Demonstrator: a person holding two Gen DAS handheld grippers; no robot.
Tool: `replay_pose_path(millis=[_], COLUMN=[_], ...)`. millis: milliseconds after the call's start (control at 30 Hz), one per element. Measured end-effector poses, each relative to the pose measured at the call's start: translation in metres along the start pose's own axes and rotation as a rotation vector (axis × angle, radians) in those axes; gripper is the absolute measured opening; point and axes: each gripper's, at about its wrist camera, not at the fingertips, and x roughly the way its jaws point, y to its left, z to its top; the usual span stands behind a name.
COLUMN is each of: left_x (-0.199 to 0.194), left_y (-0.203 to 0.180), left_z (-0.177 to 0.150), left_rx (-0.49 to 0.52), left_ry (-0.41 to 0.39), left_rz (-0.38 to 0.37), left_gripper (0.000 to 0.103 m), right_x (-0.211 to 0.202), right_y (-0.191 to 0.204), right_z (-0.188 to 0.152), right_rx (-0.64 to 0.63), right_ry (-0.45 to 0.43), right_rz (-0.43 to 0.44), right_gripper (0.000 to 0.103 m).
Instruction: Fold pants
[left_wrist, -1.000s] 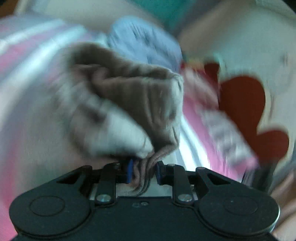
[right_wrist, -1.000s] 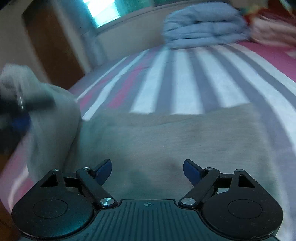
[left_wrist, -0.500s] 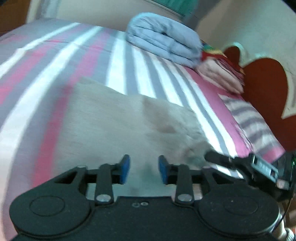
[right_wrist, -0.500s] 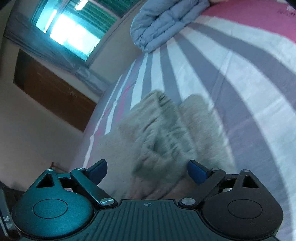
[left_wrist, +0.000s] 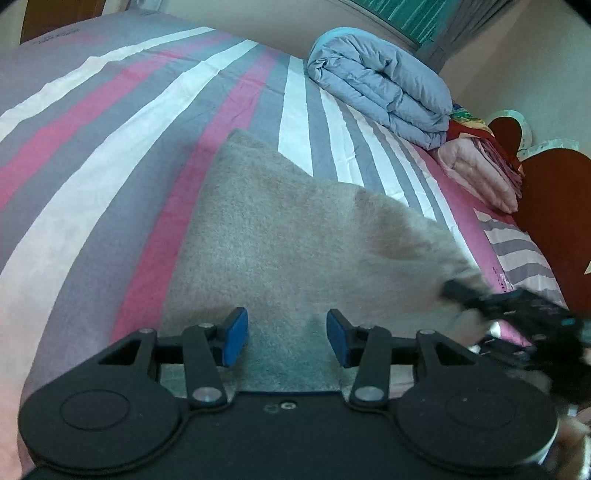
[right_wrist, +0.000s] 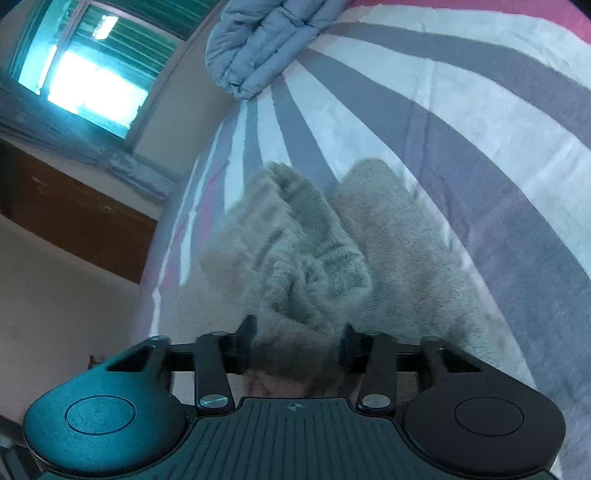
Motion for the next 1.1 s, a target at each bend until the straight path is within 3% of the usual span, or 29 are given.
replay_pose_path(millis=[67, 167, 233, 400, 533, 633, 767, 900, 1000, 1033, 1067, 1100], left_x=[-0.002, -0.002, 0.004, 0.011, -0.002, -0.007, 0.004, 0.011, 0.011, 0.01, 0.008, 0.006], left_y=[-0.003, -0.009, -0.013, -0.026, -0.024, -0.022, -0.024, -0.023, -0.027, -0.027, -0.026, -0.024], left_z=[0.0, -0.002, -0.006, -0.014, -0.007, 0.0, 0.002, -0.012, -0.015, -0.012, -0.008, -0.003], left_rx=[0.005, 0.026, 0.035, 0.121, 0.077, 0.066, 0.056, 0.08, 0.109, 0.11, 0.098, 0.078], left_ry=[-0.008, -0.013, -0.001, 0.019, 0.01, -0.008, 0.022, 0.029, 0.04, 0.047, 0.054, 0.055], left_rz=[-0.011, -0.019, -0.018, 0.032, -0.003, 0.0, -0.004, 0.008, 0.0, -0.001, -0.013, -0.023], left_gripper=[0.037, 0.05, 0.06, 0.062, 0.062, 0.062, 0.062, 0.062, 0.062, 0.062, 0.062, 0.062], right_x=[-0.018, -0.046, -0.053, -0.034, -0.048, -0.072, -0.073, -0.039, -0.011, -0.007, -0.008, -0.01], right_y=[0.021, 0.036, 0.029, -0.031, -0.027, -0.008, 0.017, 0.037, 0.009, -0.005, -0.014, -0.021], right_z=[0.0, -0.001, -0.003, -0.027, -0.022, -0.014, -0.008, -0.016, -0.036, -0.039, -0.038, -0.033], right_rx=[-0.087, -0.161, -0.176, -0.064, -0.07, -0.192, -0.239, -0.272, -0.296, -0.294, -0.284, -0.243], right_ry=[-0.043, -0.101, -0.125, -0.017, -0.05, -0.146, -0.172, -0.096, 0.021, 0.028, 0.015, 0.015], right_rz=[0.011, 0.04, 0.009, -0.165, -0.18, -0.212, -0.107, -0.032, -0.111, -0.124, -0.154, -0.176], right_gripper=[0.034, 0.034, 0.034, 0.038, 0.052, 0.053, 0.053, 0.053, 0.052, 0.037, 0.001, 0.0])
